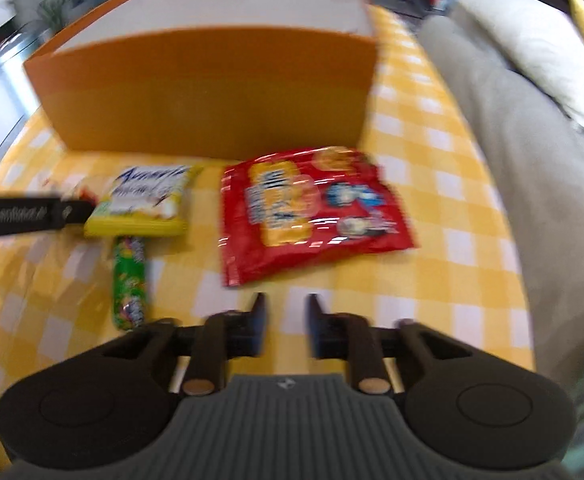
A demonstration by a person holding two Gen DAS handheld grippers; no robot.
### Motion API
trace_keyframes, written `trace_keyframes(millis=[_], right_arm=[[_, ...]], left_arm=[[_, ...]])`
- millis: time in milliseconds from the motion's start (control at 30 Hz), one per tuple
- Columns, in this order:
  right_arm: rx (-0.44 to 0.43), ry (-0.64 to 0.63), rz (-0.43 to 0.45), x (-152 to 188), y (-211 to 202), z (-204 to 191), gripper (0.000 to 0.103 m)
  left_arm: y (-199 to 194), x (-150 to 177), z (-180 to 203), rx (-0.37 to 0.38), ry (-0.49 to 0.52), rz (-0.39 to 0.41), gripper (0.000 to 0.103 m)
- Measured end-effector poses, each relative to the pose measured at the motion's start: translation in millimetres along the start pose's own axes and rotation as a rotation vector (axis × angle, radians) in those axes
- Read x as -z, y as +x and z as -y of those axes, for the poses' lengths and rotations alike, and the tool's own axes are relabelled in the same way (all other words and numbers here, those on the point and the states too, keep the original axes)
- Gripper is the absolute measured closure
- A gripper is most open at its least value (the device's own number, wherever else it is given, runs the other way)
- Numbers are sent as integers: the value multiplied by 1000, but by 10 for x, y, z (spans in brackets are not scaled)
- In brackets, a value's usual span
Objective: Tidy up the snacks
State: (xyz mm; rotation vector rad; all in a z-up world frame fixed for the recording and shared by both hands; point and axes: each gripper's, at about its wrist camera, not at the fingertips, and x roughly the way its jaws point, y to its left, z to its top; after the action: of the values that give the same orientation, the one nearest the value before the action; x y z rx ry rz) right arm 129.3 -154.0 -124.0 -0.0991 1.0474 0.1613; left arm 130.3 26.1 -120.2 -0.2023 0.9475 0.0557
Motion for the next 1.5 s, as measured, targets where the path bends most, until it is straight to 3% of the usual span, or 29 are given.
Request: trace_keyframes(millis=[33, 100, 167, 233, 367, 500, 567, 767, 900, 1000, 1067, 1233, 1367, 1500], right_arm=[[-6, 56, 17, -38, 0, 92, 49], [-15, 150, 65, -141, 1, 233, 46], [-6, 191, 86, -251, 31, 293, 32], [-11, 215, 133, -354, 60, 331, 29], [-1, 220, 156, -582, 224, 425, 29], [-71, 260, 72, -698, 435, 603, 33], [-99, 272, 50, -650, 398, 629, 47], [-203, 239, -39, -333, 263, 440, 55], [-234, 110, -52, -176, 138, 184, 55], [-205, -23, -5, -190, 25, 75, 51], [-191, -136, 38, -238, -37, 31, 27], [-200, -461, 106, -390, 59, -75, 9], [-232, -659, 89, -471, 273, -163, 6], [-261, -694, 44, -551, 453, -136, 11]], left_arm=[[-6, 5, 1, 2, 0, 1, 57], [-13, 10, 6, 6, 4, 4, 56], [-13, 14, 4, 5, 6, 1, 56], [-13, 19, -8, 4, 4, -1, 56], [-18, 9, -29, 4, -3, -3, 56], [-9, 2, -24, 7, 1, -4, 56], [-5, 0, -25, 10, 0, -5, 56], [2, 0, -4, 20, 7, -9, 56], [-12, 2, -14, 18, 8, -10, 56], [-37, 6, -24, 20, 12, -11, 56], [-47, 9, -21, 22, 16, -12, 56], [-45, 15, 5, 23, 33, -23, 56], [-26, 27, -12, 27, 32, -36, 55], [16, 36, -30, 39, 23, -44, 53]])
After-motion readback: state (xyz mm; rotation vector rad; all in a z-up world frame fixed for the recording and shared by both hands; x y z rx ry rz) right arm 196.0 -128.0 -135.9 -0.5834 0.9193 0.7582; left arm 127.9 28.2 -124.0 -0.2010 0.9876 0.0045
